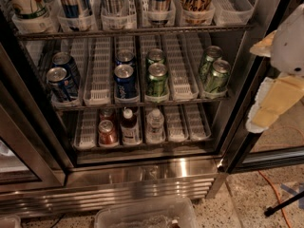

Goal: Pick redbull can from top shelf of fridge

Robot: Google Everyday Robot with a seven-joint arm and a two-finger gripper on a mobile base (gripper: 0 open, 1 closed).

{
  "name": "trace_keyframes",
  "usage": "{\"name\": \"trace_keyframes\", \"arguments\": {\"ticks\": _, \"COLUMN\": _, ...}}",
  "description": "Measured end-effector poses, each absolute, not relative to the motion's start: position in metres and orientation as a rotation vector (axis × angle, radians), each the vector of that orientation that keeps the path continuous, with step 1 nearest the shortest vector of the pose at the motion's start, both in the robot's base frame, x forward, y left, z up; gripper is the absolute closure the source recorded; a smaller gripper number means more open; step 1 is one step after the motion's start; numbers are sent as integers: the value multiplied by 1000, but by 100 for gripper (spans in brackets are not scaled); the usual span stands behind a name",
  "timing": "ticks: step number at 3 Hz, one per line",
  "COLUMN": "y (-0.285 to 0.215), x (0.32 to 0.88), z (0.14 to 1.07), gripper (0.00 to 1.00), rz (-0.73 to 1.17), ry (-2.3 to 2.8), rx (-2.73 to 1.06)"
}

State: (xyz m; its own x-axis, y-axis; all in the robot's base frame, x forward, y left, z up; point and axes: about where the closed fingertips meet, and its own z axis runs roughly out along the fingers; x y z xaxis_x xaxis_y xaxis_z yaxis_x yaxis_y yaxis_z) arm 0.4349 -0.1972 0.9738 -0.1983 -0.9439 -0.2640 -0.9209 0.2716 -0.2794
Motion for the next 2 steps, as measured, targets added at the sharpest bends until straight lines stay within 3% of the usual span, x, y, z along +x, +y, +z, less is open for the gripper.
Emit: {"name": "trace_keyframes", "arguments": {"ticks": 2, "y": -154, "x": 437, "z": 933, "gripper": 0, "rz": 158, "ry": 1922, "rx": -1603}}
